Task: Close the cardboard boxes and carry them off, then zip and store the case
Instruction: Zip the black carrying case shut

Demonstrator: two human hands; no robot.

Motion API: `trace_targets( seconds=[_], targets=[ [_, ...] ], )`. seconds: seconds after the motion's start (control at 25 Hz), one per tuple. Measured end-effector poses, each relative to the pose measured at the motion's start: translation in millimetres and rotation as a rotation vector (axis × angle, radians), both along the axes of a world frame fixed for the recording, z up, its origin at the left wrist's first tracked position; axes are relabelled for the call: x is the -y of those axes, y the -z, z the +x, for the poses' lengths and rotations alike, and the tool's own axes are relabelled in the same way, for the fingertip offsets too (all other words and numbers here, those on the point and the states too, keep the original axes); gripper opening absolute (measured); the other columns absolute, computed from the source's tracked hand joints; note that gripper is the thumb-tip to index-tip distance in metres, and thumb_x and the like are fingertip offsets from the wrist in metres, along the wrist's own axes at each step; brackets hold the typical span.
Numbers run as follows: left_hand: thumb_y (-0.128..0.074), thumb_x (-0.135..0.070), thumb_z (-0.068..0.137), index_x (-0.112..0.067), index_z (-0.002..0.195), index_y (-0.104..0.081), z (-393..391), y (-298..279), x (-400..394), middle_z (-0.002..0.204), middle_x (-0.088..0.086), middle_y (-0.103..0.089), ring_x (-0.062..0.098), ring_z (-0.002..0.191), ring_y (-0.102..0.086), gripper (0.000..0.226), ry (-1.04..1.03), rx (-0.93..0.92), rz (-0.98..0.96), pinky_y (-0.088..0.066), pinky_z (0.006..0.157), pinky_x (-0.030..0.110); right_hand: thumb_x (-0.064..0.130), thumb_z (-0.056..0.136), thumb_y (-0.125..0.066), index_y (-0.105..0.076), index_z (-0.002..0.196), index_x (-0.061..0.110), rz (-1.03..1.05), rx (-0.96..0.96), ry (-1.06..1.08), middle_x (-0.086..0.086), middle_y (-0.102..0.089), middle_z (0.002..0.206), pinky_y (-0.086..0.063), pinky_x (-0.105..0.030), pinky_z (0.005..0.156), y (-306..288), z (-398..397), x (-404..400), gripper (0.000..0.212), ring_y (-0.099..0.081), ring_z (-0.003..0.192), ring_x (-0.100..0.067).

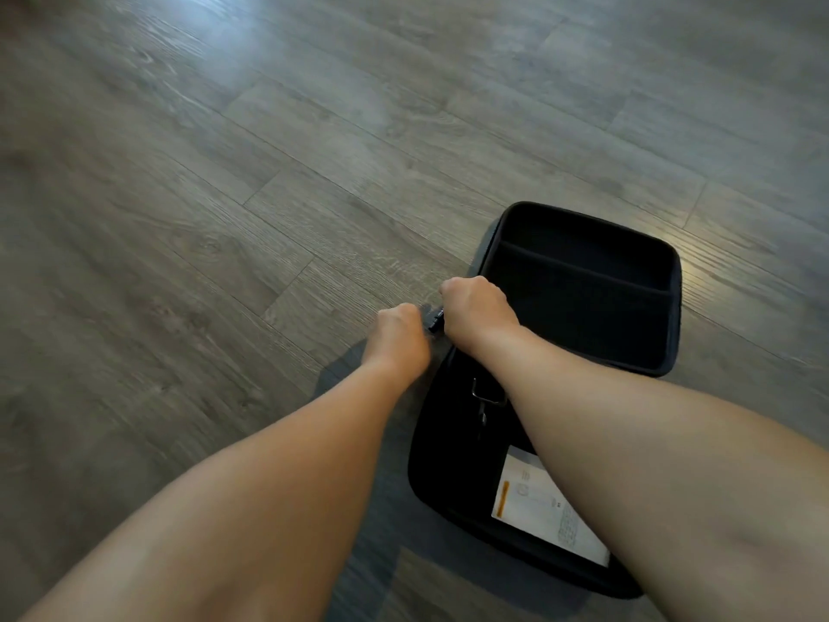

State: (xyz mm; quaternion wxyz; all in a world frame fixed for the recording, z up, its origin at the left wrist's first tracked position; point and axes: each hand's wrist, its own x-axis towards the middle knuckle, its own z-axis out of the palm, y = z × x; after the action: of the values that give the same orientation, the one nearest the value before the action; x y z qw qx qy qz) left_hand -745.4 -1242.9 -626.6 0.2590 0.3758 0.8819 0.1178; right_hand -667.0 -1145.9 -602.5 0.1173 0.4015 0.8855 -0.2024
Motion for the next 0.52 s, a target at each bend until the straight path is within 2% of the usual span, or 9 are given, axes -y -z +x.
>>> trace_targets(
  seconds=[0.08,0.28,0.36,0.44,0.52],
  targets=[
    [-0.059,-0.01,0.089,-0.009,0.084,-0.059,7,0,-7,0.088,0.013,-0.063,0.032,0.083,-0.064,0.005,-0.01,0.032,0.031,-0.043,0.062,0.032,-0.001,0.087,-0.053,-0.042,0.07,0.016,-0.006,0.019,-0.009,-0.004,-0.044,0.075,-0.039,-0.034,0.057,3,-1,0,0.026,-0.046,0.075,-0.026],
    [-0.057,-0.007,0.09,-0.005,0.091,-0.068,6,1,-9,0.089,0.013,-0.067,0.03,0.083,-0.066,0.011,-0.037,0.01,0.028,-0.052,0.066,0.035,0.0,0.091,-0.049,-0.041,0.069,0.018,-0.025,-0.032,-0.055,-0.001,-0.041,0.081,-0.04,-0.037,0.069,13,1,3,0.029,-0.04,0.09,-0.024],
    [-0.057,-0.006,0.091,-0.006,0.088,-0.07,0,-1,-7,0.083,0.009,-0.065,0.028,0.081,-0.065,0.013,-0.036,-0.02,0.047,-0.047,0.063,0.031,0.002,0.091,-0.052,-0.05,0.075,0.015,-0.025,-0.087,-0.032,-0.003,-0.045,0.088,-0.039,-0.035,0.069,13,5,3,0.021,-0.042,0.09,-0.023],
    [-0.058,-0.008,0.092,-0.008,0.088,-0.072,-4,-6,-10,0.08,0.008,-0.063,0.026,0.077,-0.062,0.014,-0.029,-0.035,0.092,-0.047,0.061,0.032,0.005,0.093,-0.056,-0.063,0.088,0.01,-0.035,-0.158,0.01,-0.006,-0.052,0.095,-0.046,-0.035,0.07,11,11,0,0.01,-0.051,0.091,-0.024],
    [-0.059,-0.013,0.093,-0.008,0.088,-0.072,-3,-13,-17,0.076,0.005,-0.06,0.022,0.07,-0.055,0.015,0.013,-0.072,0.131,-0.043,0.057,0.03,0.009,0.094,-0.059,-0.071,0.101,0.009,-0.055,-0.23,0.068,-0.008,-0.058,0.1,-0.054,-0.037,0.075,7,18,-5,0.014,-0.059,0.091,-0.026]
  ],
)
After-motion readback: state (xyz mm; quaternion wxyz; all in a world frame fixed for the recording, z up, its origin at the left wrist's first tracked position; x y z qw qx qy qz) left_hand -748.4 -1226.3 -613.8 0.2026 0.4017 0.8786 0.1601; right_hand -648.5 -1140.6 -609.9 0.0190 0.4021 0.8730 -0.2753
